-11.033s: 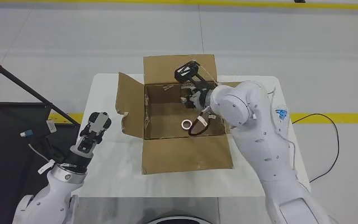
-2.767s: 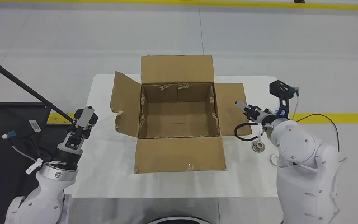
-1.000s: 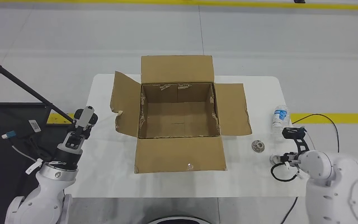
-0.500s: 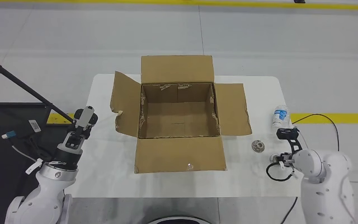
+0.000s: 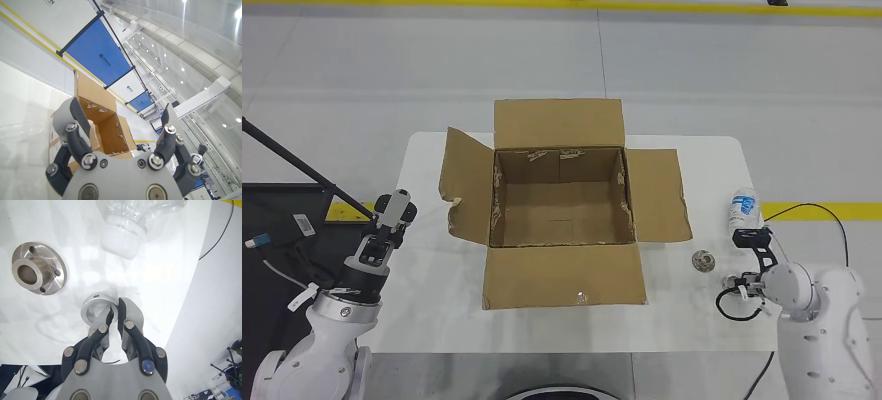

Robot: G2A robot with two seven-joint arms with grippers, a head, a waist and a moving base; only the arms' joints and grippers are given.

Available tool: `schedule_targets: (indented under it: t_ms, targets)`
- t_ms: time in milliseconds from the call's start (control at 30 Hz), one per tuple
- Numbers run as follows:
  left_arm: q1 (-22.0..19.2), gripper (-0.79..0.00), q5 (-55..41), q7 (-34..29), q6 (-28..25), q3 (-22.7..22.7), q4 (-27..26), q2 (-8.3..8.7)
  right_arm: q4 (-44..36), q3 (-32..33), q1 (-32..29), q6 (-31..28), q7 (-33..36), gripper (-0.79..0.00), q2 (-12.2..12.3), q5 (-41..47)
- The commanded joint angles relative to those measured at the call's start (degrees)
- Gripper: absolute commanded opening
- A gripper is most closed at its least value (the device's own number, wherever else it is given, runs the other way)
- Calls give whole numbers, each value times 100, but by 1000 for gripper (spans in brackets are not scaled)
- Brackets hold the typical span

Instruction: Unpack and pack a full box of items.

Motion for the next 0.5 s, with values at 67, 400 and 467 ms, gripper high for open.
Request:
schedule_targets:
  t_ms: [67,400,467]
  targets:
    - [0,0,0,0,0,0,0,0,-91,36,49,33,-6,-785,28,18]
    - [0,0,0,0,0,0,0,0,-1255,346,268,353,-14,-785,89,517]
    - [0,0,0,0,0,0,0,0,-1573,329,348,468,-10,-785,92,695]
